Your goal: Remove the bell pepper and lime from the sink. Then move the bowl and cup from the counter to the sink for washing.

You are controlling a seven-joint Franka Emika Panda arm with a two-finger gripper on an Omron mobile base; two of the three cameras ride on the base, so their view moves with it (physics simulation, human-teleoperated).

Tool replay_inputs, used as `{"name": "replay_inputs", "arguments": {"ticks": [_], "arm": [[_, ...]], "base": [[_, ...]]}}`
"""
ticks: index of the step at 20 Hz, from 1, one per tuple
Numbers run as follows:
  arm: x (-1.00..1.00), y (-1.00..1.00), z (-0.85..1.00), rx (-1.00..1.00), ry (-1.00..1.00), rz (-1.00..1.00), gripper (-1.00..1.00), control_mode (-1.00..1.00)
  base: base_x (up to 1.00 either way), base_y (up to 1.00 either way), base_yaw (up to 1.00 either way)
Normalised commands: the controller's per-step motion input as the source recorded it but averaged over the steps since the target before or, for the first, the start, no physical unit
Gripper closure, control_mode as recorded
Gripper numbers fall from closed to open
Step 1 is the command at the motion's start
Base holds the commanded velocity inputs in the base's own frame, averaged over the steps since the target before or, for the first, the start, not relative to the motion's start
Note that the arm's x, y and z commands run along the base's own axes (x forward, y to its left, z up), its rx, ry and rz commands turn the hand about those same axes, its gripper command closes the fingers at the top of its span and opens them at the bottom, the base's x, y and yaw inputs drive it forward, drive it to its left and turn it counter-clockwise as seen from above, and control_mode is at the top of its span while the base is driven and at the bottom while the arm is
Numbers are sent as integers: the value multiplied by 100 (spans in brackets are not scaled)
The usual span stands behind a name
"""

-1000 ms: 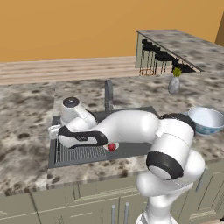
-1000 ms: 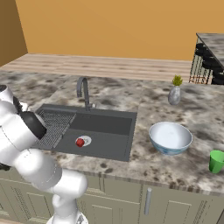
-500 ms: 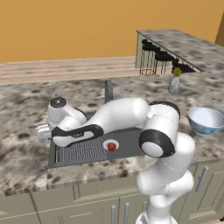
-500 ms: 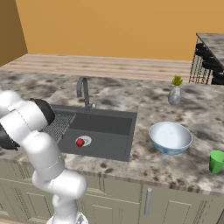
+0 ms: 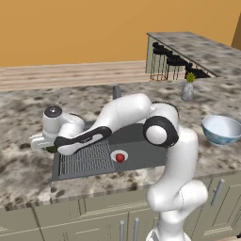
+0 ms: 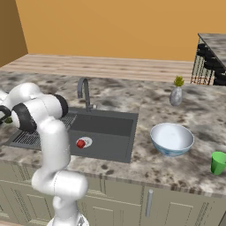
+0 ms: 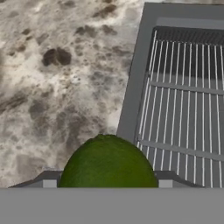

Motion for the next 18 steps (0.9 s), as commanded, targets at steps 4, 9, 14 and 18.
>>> {"name": "replay_inputs", "arguments": {"ticks": [4,9,14,18], "arm": [[18,44,-13,1,0,0,100,-100],[15,41,-16,1,0,0,100,-100],[18,32,-12,0,4,0,100,-100],[14,33,-22,0,9,0,100,-100]], "base": [[0,0,0],[0,0,0],[0,0,0],[0,0,0]]}}
